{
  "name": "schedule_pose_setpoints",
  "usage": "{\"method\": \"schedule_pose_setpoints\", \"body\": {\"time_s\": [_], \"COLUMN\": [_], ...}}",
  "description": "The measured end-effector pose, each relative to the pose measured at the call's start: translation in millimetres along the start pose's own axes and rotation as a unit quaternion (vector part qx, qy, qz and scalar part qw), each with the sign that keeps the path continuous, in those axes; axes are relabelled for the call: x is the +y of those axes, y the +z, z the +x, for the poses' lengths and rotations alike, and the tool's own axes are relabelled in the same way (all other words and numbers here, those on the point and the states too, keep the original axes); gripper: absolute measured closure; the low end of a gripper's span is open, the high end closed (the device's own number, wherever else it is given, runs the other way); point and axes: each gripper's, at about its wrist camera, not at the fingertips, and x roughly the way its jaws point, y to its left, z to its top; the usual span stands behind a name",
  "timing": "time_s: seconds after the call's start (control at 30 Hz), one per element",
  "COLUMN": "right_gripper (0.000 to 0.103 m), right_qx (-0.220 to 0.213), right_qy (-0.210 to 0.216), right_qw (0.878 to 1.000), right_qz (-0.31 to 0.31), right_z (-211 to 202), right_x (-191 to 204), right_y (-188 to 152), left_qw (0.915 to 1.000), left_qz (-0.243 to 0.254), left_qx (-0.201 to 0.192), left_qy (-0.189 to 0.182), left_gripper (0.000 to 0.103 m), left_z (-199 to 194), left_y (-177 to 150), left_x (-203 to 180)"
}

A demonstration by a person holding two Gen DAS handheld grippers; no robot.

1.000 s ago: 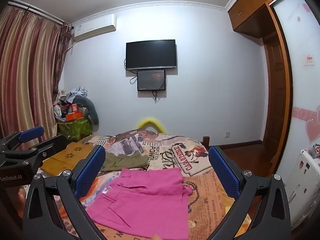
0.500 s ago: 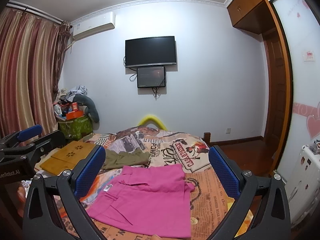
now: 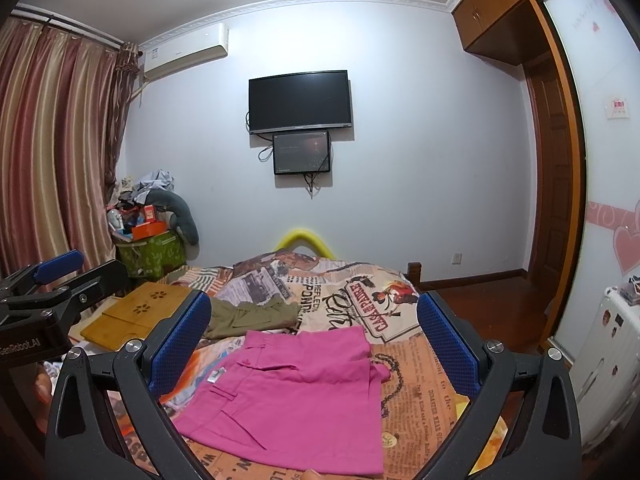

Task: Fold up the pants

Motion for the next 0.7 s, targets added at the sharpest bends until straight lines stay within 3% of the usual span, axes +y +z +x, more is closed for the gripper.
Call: {"method": "schedule_pose_setpoints", "body": {"time_s": [0.7], "right_gripper": [0.001], "right_qx": [0.004], "right_qy": [0.0], "right_qw": [1.0], "right_qz": [0.001], "right_z": [1.0], "right_x": [0.7], "right_y": [1.7], "left_qw": [1.0], "left_qz": [-0.005], "left_qx": [0.005], "left_qy": [0.004], "left_gripper": [0.0], "left_z": [2.2], "left_y": [0.5], "left_x": [2.9]}}
